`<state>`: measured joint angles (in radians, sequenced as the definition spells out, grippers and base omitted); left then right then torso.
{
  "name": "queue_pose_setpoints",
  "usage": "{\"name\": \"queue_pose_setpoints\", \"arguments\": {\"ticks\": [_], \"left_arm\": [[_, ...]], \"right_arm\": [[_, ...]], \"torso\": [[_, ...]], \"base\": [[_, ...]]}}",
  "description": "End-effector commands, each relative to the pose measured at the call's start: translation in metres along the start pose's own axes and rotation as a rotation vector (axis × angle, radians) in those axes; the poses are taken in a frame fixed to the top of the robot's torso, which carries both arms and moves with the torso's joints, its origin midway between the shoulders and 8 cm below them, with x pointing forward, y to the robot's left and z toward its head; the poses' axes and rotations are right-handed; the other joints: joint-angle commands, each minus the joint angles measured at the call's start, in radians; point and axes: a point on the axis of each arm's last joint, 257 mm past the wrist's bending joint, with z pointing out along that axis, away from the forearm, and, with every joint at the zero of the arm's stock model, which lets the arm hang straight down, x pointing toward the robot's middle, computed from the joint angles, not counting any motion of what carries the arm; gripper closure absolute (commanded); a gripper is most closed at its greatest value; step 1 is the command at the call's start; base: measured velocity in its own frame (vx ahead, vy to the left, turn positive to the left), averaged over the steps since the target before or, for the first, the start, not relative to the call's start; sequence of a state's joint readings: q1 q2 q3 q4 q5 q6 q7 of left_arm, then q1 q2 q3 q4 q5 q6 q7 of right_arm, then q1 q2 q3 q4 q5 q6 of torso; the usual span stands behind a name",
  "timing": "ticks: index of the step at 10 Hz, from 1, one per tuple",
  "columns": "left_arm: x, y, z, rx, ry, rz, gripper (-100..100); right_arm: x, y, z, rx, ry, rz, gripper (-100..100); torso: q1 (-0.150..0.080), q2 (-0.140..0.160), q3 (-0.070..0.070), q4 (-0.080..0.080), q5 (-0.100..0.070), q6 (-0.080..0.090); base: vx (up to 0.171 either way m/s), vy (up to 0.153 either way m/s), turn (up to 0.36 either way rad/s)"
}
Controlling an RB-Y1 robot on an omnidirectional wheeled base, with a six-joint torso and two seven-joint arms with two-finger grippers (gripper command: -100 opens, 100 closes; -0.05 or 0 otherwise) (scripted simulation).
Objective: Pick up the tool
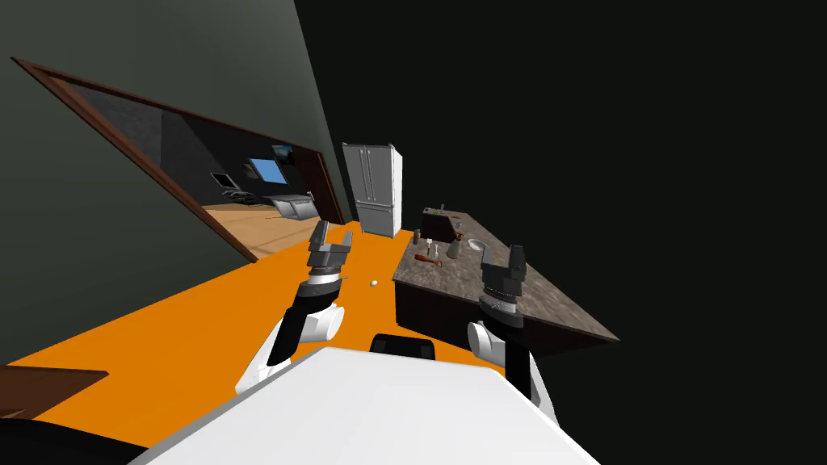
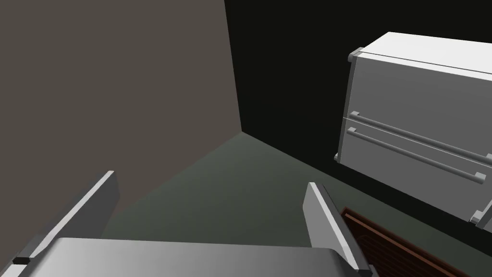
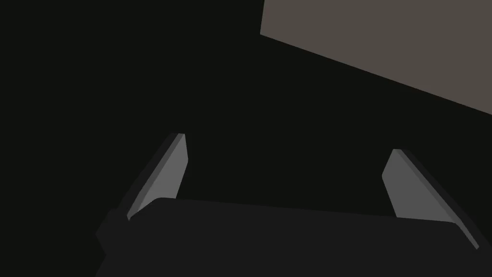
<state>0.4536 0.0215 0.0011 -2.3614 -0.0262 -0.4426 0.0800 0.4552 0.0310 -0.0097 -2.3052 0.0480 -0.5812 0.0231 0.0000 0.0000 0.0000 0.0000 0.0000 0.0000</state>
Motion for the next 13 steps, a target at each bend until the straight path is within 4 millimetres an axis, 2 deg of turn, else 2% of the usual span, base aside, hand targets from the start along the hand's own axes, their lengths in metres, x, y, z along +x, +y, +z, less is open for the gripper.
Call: {"name": "queue_pose_setpoints", "arguments": {"ticks": [1,4,5,9,10,13], "left_arm": [[0.000,0.000,0.000,0.000,0.000,0.000,0],[0.000,0.000,0.000,0.000,0.000,0.000,0],[0.000,0.000,0.000,0.000,0.000,0.000,0],[0.000,0.000,0.000,0.000,0.000,0.000,0],[0.000,0.000,0.000,0.000,0.000,0.000,0],[0.000,0.000,0.000,0.000,0.000,0.000,0]], "right_arm": [[0.005,-0.005,-0.005,0.015,0.040,-0.010,-100],[0.012,-0.026,-0.026,0.082,0.132,-0.041,-100],[0.013,-0.026,-0.027,0.082,0.140,-0.043,-100],[0.010,-0.074,-0.083,0.251,0.270,-0.125,-100],[0.010,-0.075,-0.085,0.256,0.277,-0.128,-100],[-0.008,-0.113,-0.150,0.424,0.370,-0.221,-100]], "torso": [[0.000,0.000,0.000,0.000,0.000,0.000],[0.002,0.005,0.003,0.001,0.000,0.000],[0.002,0.006,0.003,0.001,0.000,0.000],[0.002,0.006,0.003,0.001,0.000,0.000],[0.003,0.007,0.004,0.001,0.001,0.000],[0.003,0.005,0.003,0.001,0.001,0.000]], "base": [[-0.021,0.013,0.072],[-0.074,0.031,0.136],[-0.062,0.018,0.054],[-0.076,0.038,0.227],[-0.055,0.043,0.116],[-0.057,0.054,0.311]]}}
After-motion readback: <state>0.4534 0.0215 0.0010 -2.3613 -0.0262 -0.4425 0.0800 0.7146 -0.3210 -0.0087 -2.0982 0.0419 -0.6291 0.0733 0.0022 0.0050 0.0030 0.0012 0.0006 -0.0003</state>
